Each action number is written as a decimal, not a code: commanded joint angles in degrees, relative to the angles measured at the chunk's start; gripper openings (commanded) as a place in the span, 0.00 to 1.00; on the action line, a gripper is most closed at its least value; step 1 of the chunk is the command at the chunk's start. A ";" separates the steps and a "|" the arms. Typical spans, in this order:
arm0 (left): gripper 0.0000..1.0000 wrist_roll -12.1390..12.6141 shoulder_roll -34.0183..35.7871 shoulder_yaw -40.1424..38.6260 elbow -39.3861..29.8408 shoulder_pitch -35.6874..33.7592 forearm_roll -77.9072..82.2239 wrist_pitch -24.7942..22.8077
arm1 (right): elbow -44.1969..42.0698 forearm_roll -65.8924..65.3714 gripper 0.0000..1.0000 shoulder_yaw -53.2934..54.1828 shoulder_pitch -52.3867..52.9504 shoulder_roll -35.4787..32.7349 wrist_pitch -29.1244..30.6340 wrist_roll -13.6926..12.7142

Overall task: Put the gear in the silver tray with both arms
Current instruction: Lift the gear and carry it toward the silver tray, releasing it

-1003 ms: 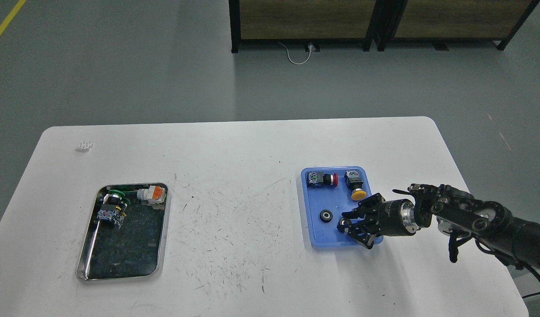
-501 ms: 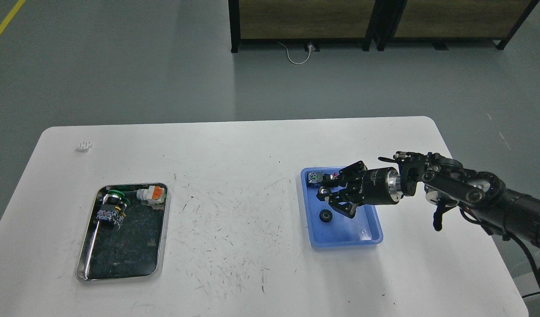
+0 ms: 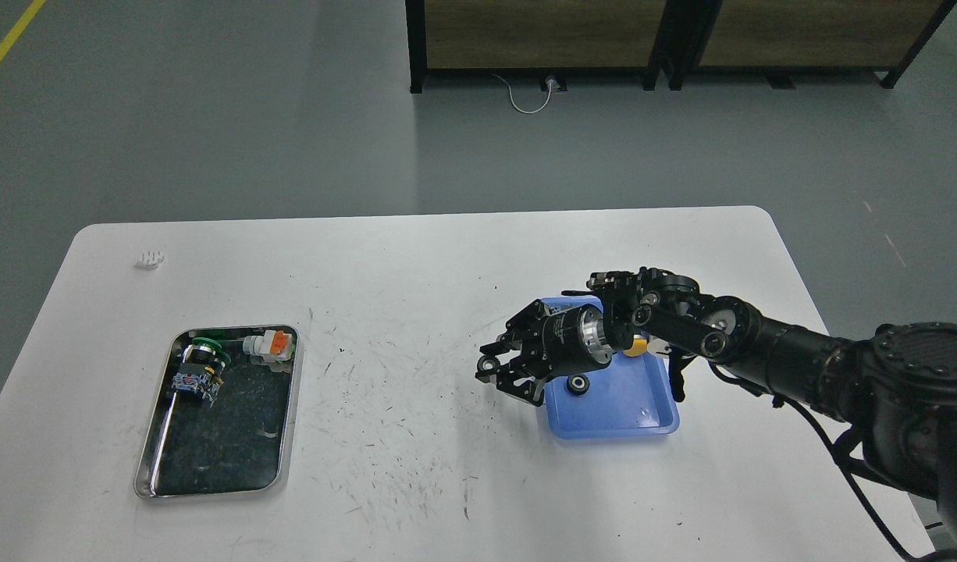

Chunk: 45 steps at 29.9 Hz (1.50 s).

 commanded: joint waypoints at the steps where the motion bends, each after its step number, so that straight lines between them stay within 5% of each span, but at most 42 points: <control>1: 0.99 -0.01 -0.03 0.00 0.00 -0.15 0.15 0.07 | -2.99 0.09 0.33 -0.81 -0.14 4.84 0.02 0.02; 45: 0.99 0.87 -0.03 0.35 0.00 -1.12 -0.02 0.60 | -11.96 1.85 0.35 -3.98 -0.84 7.58 -1.53 1.16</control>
